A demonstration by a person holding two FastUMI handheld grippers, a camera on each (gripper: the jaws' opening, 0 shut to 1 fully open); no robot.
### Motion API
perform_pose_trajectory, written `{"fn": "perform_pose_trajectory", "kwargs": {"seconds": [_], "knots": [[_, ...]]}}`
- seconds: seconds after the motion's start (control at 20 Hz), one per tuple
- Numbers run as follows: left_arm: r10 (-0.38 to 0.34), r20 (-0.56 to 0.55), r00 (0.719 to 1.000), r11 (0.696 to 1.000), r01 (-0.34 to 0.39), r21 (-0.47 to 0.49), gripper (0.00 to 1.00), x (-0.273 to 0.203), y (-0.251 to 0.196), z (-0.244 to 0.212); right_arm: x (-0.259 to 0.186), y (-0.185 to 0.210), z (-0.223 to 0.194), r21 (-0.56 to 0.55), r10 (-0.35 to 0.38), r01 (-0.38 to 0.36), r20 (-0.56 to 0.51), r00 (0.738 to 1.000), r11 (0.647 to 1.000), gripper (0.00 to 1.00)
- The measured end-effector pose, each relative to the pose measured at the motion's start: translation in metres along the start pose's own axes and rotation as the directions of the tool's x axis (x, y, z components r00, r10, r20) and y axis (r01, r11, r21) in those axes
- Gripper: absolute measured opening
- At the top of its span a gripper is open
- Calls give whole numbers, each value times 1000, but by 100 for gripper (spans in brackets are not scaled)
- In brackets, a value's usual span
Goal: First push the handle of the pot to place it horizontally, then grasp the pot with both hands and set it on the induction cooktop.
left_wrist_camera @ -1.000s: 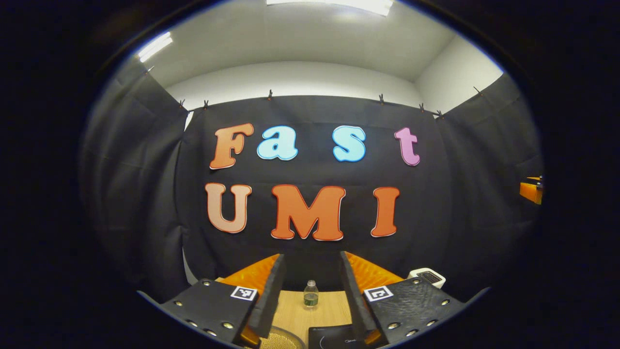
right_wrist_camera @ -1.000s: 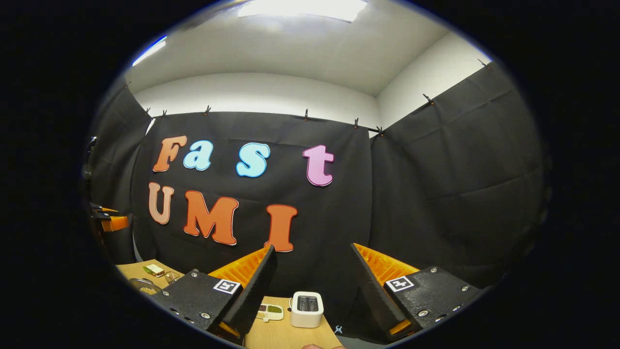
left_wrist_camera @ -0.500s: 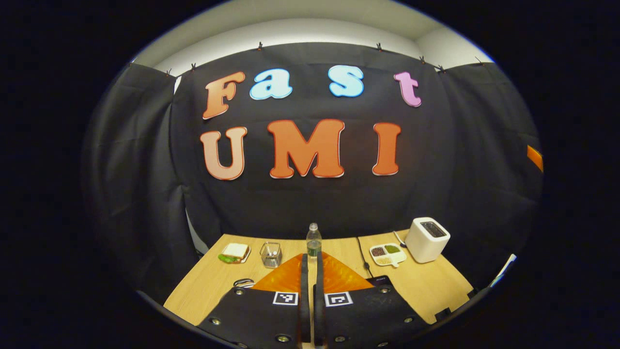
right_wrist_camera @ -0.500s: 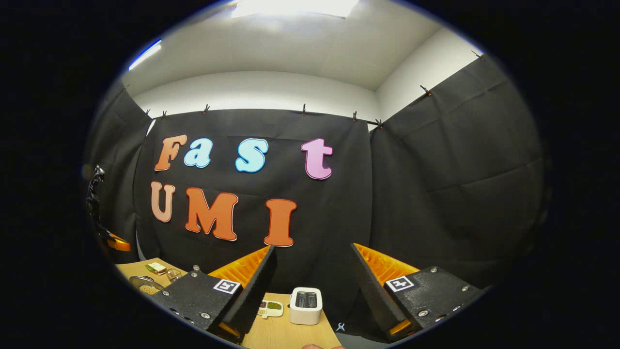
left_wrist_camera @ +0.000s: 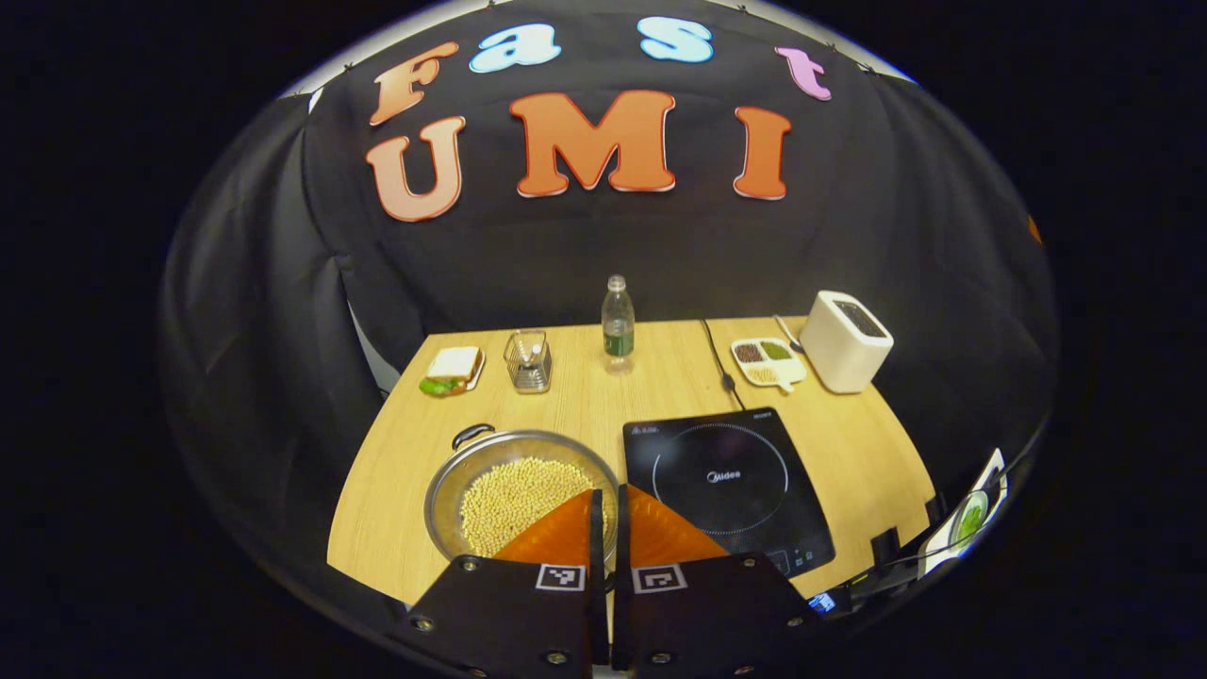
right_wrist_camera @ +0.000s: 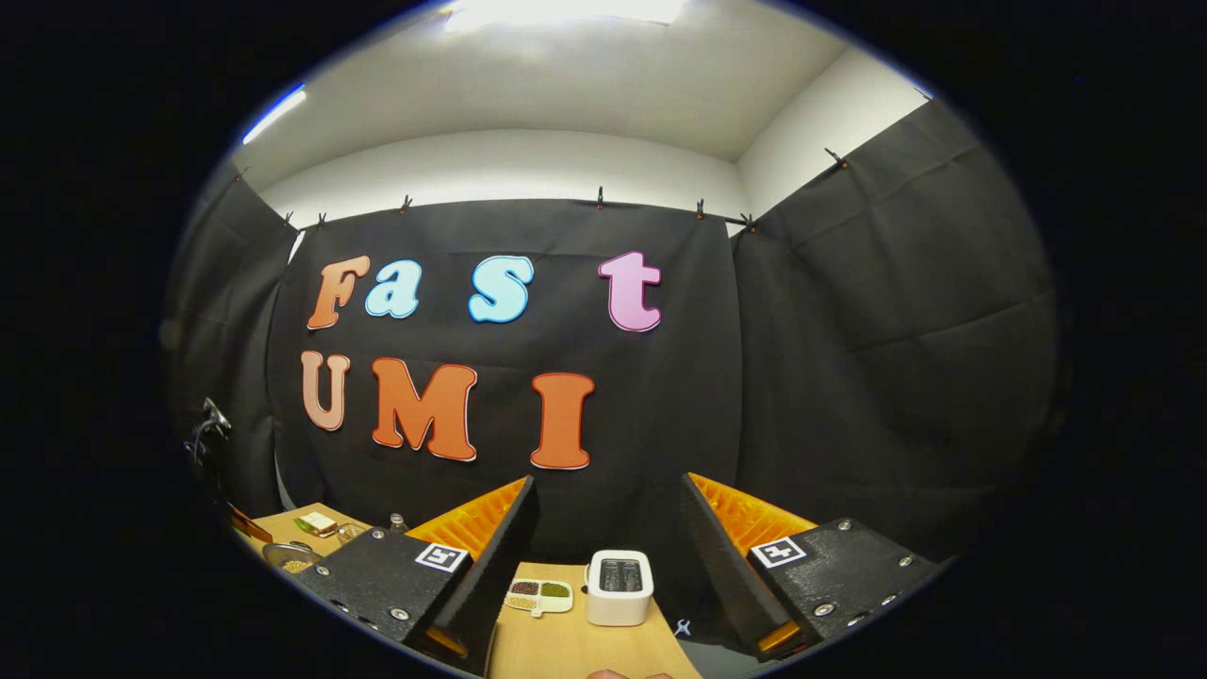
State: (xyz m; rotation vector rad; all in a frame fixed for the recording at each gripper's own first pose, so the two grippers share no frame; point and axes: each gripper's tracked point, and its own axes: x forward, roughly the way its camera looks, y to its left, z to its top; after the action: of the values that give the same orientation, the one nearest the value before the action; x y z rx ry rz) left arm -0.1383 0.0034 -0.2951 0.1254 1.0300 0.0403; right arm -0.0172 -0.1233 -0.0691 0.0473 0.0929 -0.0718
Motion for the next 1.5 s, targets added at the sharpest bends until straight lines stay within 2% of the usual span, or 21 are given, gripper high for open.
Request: {"fn": "perform_pose_trajectory", "kwargs": {"seconds": [0.35,0.7,1.15,1.3,1.5], "knots": [[-74,-212,975,994,89,64,4,20,24,-78,11,38,-14,22,1,0,-37,999,1000,94],[-108,-399,910,978,169,120,3,24,36,-150,19,54,-18,6,-21,21,-53,998,1000,93],[-123,-550,826,956,247,157,4,34,46,-214,14,54,-23,-24,-63,61,-79,995,998,94],[-112,-577,809,956,246,160,4,46,51,-228,10,52,-23,-36,-76,73,-85,994,997,94],[-81,-596,799,943,256,214,4,63,60,-238,1,51,-21,-53,-93,89,-85,992,995,93]]}}
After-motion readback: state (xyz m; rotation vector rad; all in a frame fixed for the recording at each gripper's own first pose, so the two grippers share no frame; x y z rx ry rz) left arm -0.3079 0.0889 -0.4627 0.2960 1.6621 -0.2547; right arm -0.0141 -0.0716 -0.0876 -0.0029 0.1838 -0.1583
